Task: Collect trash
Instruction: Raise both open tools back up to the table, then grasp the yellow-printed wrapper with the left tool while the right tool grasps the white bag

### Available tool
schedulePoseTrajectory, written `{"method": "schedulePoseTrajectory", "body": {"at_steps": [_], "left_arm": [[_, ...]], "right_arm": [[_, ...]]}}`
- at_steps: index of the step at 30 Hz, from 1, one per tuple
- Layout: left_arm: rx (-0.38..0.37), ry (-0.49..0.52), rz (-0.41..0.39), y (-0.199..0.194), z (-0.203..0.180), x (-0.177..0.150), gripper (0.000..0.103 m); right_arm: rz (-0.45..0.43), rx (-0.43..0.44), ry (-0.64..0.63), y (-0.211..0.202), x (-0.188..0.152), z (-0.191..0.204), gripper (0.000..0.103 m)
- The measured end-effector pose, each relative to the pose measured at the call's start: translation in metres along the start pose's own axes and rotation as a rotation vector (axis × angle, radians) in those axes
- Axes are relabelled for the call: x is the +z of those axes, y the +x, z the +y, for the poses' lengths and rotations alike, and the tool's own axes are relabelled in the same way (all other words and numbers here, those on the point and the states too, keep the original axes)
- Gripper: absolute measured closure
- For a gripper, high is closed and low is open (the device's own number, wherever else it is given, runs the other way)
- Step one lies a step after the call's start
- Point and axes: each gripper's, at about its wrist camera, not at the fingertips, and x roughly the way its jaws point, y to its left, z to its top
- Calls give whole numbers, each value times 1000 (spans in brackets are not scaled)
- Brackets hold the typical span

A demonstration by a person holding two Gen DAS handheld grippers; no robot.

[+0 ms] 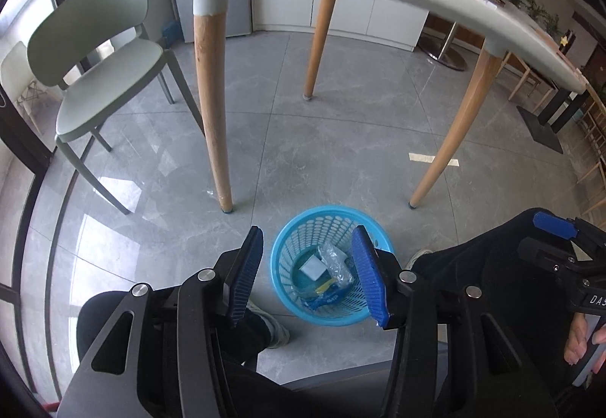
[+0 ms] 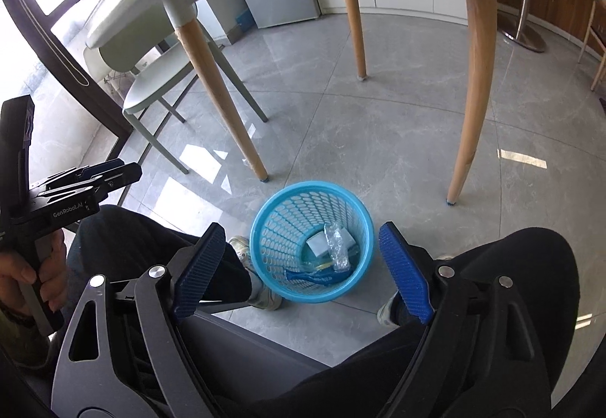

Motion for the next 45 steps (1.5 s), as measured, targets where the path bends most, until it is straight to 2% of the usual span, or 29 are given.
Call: {"method": "schedulePoseTrajectory", "body": {"at_steps": [13, 15, 27, 34, 45], "left_arm": [[-8, 49, -157, -61, -9, 18, 53], [-5, 51, -178, -69, -11, 22, 53], [-13, 65, -316, -108, -18, 72, 50], [-21, 86, -358, -109, -28, 107, 49], [-21, 129, -356, -86, -45, 141, 47]], "right_arm": [[-182, 39, -28, -75, 32, 14, 19], [-196, 45, -29, -85, 37, 15, 15], [-326, 11, -31, -124, 86, 10, 12], [-385, -2, -23, -135, 124, 0, 10], [-397, -19, -16, -121, 178, -17, 9]]}}
